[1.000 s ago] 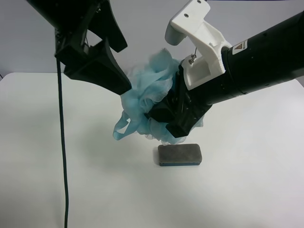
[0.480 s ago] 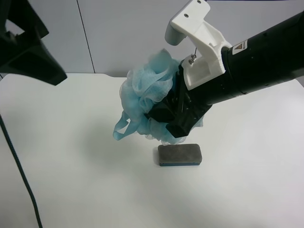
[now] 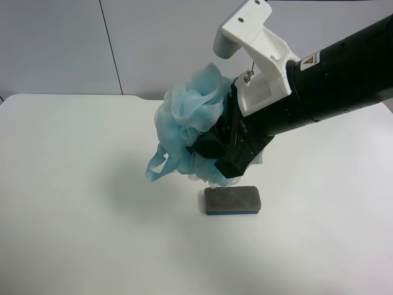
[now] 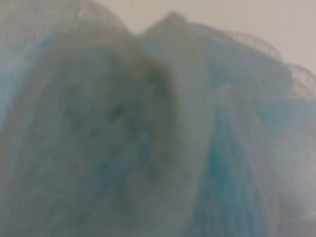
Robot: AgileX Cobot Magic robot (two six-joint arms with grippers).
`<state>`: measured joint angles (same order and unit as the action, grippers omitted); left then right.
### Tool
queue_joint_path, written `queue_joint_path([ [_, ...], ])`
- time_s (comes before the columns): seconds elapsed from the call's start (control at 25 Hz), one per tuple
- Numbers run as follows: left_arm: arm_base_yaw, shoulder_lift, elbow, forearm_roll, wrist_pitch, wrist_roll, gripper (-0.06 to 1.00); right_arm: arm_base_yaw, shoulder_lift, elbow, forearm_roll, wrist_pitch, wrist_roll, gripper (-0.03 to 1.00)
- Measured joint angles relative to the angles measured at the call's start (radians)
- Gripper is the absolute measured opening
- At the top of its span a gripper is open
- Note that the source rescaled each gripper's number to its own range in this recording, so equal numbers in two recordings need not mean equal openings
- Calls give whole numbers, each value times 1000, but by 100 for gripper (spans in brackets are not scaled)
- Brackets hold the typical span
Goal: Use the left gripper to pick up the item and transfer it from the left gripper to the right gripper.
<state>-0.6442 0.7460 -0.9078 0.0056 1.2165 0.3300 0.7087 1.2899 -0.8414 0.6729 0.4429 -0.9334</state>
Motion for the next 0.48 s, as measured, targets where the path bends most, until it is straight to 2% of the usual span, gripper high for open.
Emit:
queue_joint_path([
  [0.48,0,-577,319,0,-66,-180,100,0,0,0,0,0,0,5],
])
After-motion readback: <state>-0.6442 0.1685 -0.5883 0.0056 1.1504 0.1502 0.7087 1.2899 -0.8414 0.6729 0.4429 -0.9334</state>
